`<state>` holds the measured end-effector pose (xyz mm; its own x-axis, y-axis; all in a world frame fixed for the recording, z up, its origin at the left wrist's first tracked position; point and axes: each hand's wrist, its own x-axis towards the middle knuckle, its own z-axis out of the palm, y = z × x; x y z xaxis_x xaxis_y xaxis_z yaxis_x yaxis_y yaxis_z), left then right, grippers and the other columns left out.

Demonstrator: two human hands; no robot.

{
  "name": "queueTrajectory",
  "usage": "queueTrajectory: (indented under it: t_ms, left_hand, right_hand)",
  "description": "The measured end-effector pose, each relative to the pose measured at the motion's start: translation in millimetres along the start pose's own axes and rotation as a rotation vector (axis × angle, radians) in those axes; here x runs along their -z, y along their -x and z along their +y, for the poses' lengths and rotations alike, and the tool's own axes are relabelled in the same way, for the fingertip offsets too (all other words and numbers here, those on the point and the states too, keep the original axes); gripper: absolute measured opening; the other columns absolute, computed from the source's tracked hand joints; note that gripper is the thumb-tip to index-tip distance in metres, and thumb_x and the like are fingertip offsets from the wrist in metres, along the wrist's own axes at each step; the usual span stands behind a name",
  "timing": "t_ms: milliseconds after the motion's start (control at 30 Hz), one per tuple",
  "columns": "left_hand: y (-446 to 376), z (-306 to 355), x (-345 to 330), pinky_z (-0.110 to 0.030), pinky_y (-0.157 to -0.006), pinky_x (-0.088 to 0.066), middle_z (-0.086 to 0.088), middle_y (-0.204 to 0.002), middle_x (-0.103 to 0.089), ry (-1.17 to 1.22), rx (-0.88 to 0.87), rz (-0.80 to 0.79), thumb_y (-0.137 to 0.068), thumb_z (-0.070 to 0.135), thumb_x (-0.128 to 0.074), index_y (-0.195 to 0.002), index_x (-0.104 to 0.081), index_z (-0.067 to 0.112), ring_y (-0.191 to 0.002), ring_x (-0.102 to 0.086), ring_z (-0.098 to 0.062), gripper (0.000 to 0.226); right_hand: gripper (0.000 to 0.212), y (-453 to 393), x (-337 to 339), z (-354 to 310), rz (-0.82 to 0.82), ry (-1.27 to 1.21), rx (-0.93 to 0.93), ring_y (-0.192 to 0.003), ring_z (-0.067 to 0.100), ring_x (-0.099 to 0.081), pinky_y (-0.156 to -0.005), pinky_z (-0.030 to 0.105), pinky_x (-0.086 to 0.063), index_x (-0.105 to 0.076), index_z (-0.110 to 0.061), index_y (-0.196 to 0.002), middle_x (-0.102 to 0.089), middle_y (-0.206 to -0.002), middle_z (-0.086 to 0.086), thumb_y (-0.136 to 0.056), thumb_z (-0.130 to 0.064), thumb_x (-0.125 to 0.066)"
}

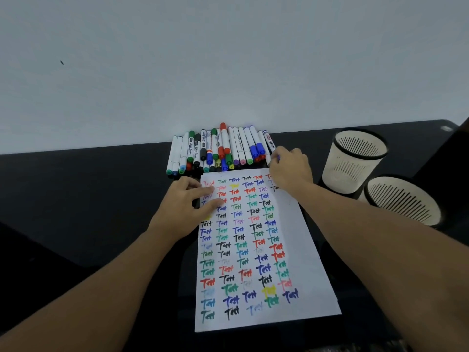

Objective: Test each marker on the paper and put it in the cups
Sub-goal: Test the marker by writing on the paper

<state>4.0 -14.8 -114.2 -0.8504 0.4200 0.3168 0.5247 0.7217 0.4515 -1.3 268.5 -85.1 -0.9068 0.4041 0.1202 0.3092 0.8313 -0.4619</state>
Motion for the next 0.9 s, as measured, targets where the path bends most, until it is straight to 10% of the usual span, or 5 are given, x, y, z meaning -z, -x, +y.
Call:
queueTrajectory:
  t_ms: [367, 700, 900]
  left_hand:
    - [0, 0, 0, -0.013, -0.087, -0.032, 0.013, -0.118, -0.050, -0.014, 0.008, 0.004, -0.084, 0.069, -0.060, -0.131, -0.069, 0.026, -0.110, -0.043, -0.004, 0.064]
    - [2, 7, 4, -0.021, -0.093, -0.034, 0.008, -0.122, -0.053, -0.031, 0.027, -0.012, -0.087, 0.065, -0.059, -0.132, -0.068, 0.022, -0.115, -0.046, -0.009, 0.064]
    - [3, 12, 9, -0.036, -0.106, -0.041, 0.007, -0.140, -0.046, -0.057, 0.028, -0.103, -0.086, 0.076, -0.053, -0.151, -0.047, 0.030, -0.126, -0.038, -0.009, 0.080]
  right_hand:
    - [0.010, 14, 7, -5, 0.285, -0.170, 0.115, -0.089, 0.022, -0.056, -0.074, 0.031, -0.052, -0.057, -0.015, -0.114, -0.043, -0.115, 0.005, -0.105, -0.012, -0.055]
    - [0.021, 51, 35, -12, 0.456, -0.272, 0.350, -0.101, 0.014, -0.053, -0.087, 0.024, -0.049, -0.062, -0.010, -0.122, -0.049, -0.122, 0.007, -0.107, -0.023, -0.057]
    - [0.031, 80, 55, -26, 0.144, -0.200, 0.455, -0.088, 0.015, -0.059, -0.068, 0.033, -0.050, -0.051, -0.015, -0.132, -0.058, -0.114, 0.001, -0.113, -0.035, -0.038]
